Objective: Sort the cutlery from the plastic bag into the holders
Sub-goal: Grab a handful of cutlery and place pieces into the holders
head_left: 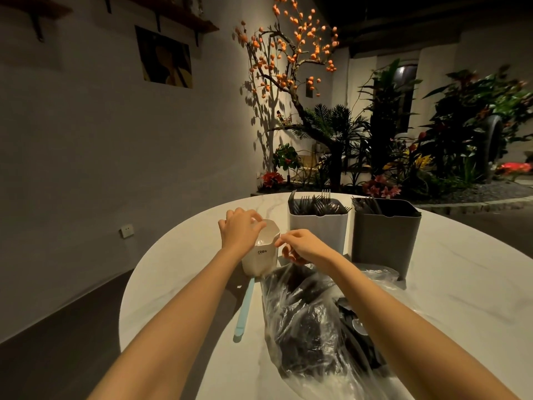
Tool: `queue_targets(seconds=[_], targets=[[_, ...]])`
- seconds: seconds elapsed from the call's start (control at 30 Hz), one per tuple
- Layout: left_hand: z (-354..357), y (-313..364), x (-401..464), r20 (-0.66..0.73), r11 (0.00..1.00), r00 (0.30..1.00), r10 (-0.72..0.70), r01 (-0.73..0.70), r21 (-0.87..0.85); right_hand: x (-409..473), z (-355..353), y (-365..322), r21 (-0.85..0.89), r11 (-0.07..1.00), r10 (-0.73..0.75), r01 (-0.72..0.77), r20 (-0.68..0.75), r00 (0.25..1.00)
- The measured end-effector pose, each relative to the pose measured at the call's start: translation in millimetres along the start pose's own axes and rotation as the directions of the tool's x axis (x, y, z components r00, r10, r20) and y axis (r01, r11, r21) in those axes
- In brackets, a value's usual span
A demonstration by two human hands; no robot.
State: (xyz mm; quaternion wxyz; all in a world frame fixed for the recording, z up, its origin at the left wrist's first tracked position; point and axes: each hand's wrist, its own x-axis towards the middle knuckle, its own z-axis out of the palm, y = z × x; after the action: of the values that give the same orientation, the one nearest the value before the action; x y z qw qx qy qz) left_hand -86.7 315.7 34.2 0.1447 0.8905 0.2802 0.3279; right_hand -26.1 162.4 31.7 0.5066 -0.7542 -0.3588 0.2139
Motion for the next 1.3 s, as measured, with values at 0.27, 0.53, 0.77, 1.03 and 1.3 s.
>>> queue_targets(seconds=[0.27,0.53,0.77,1.03,1.3], targets=[[-12,37,-19,-0.048,0.933,0.995,0.086,-0.097,-0.347,-20,-6,-18,0.080,0.995,-0.039,0.053,-0.176,0.984],[-14,79,-55,0.025,0.879,0.980,0.199,-0.167,-0.447,-63,-27,-30,0.060,0.993,-0.089,0.105,-0.233,0.968],[-11,105,-95,0.056,0.850,0.970,0.238,-0.180,-0.495,-106,-45,-24,0.074,0.990,-0.092,0.116,-0.278,0.956],[-9,120,-132,0.078,0.832,0.965,0.250,-0.173,-0.527,-136,-55,-8,0.057,0.998,0.002,0.018,-0.323,0.946],[7,117,-154,0.133,0.871,0.950,0.283,-0.196,-0.451,-144,-58,27,-0.214,0.951,0.147,-0.222,-0.317,0.937]])
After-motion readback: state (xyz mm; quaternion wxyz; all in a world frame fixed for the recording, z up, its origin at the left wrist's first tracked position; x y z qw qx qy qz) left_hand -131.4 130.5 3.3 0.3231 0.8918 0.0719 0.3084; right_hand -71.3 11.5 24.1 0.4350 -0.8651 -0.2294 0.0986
